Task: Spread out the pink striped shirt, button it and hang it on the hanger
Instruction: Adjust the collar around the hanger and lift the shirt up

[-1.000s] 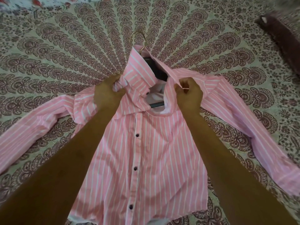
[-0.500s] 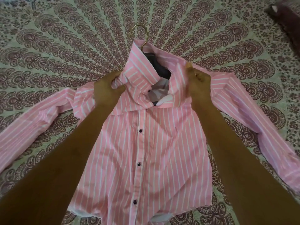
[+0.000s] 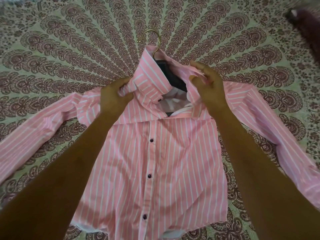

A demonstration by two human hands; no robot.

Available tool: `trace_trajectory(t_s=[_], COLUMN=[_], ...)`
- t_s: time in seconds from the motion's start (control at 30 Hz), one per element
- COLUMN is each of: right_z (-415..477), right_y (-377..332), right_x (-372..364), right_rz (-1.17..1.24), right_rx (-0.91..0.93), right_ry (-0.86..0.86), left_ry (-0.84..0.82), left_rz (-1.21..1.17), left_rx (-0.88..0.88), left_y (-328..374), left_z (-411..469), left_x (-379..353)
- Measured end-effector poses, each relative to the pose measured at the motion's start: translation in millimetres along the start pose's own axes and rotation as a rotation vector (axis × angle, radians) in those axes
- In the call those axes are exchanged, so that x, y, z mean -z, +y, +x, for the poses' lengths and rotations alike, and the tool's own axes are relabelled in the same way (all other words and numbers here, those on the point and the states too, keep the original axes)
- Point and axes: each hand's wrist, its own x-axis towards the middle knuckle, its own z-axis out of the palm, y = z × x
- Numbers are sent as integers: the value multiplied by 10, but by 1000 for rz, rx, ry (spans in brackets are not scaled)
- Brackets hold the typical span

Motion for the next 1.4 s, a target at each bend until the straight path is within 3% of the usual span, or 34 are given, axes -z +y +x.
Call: trace_trajectory(t_s=[0.17,0.37,0.5,0.57,0.63,0.7,0.77,0.83,0.93,1.13,1.27,1.4], right_z=[68,108,22,-27,-67,-112,-138,-169,-182,-184,-199,-218], right_y=[82,-84,46,194,294,294,227,163,225,336,362,353], right_x=[18,18,-77,-97,-74,-70,-90,-128,-131,-173,-188,-189], right_rz=[-196,259,163,-124,-499,-625,-467,-301,-430,-581,-632,-638], right_rx=[-104,-437,-559,-499,-316,-126,-66,-146,-139,-62,-6,31], right_ry=[55,0,90,213,273,271,223,56,-141,-69,-40,-43], left_ry=[3,15,-2,-14,-33,-55,-69,-71,-98,-167,-71,-237], left_rz=[16,-3,-14,-26,-51,-83,-132,-171,-185,-141,-368,-296], left_rx=[-13,-30,-36,-43,-42,-31,-8,12,34,51,155,236], left_y=[-34,-17,27,34,26,15,-3,-23,-57,108,546,829], left_z=[-25,-43,-39,-49,-63,-78,-92,-93,-83,-75,20,189], left_x=[-24,-24,-20,-23,-15,-1,9,8,0,24,70,70])
